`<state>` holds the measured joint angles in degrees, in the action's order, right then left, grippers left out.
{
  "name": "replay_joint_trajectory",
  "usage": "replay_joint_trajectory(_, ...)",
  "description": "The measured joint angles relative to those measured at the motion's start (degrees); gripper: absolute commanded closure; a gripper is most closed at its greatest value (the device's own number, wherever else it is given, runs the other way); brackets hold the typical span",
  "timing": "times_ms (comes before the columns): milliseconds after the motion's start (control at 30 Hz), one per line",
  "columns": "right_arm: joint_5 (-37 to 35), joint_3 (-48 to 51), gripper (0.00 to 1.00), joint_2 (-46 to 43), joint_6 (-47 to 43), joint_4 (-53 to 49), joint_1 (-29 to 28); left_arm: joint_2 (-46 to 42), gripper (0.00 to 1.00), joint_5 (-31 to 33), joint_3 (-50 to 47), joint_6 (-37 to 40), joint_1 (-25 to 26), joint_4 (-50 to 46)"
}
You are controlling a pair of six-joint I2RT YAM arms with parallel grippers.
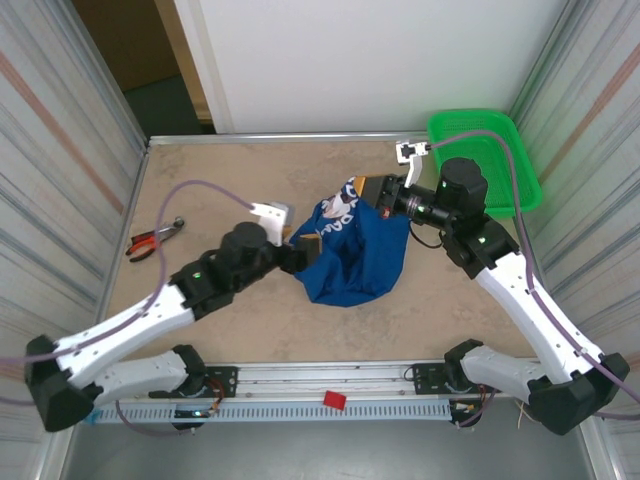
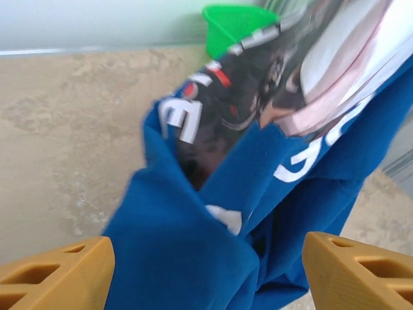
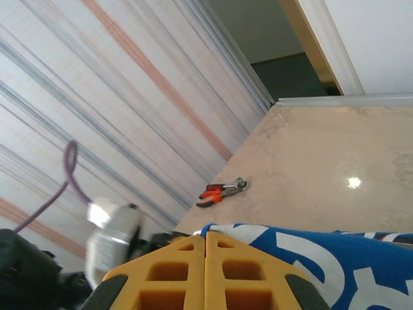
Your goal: Fold the inside-out t-shirt
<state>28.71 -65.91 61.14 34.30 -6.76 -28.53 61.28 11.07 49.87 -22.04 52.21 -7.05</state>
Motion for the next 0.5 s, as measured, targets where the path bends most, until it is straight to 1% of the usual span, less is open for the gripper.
replay_joint_trajectory(67,-0.11,0.00,1.00,0.00,0.00,-0.15,-0.33,5.57,0.19,-0.04,1.09,1.36,0.31,1.68)
replay_joint_trajectory(200,-0.33,0.00,1.00,0.00,0.00,-0.46,-1.27,13.66,0.14,-1.07,5.60,4.00,0.28,3.58)
replay_joint_trajectory(267,-0.37,0.00,1.00,0.00,0.00,-0.46,-1.90,16.90,0.14,-2.40,8.59,4.81,0.02,4.57)
replay_joint_trajectory(300,-0.39,0.00,1.00,0.00,0.00,-0.46,-2.12,18.21,0.18,-3.15,9.84,4.98,-0.13,5.20)
replay_joint_trajectory(333,-0.39,0.00,1.00,0.00,0.00,-0.46,-2.36,19.52,0.33,-4.17,10.95,5.22,-0.44,5.90)
replay_joint_trajectory(367,-0.46,0.00,1.00,0.00,0.00,-0.46,-2.56,20.81,0.56,-5.35,11.93,5.40,-0.90,6.51)
replay_joint_trajectory(433,-0.85,0.00,1.00,0.00,-0.07,-0.61,-2.51,22.67,0.89,-8.26,13.18,5.53,-2.25,7.23)
replay_joint_trajectory(467,-0.94,0.00,1.00,0.00,-0.24,-0.92,-1.99,23.26,1.00,-10.23,13.44,5.51,-3.41,7.34)
replay_joint_trajectory(500,-0.96,0.00,1.00,-0.04,-0.39,-1.31,-1.22,23.39,1.00,-12.37,13.44,5.35,-4.68,7.26)
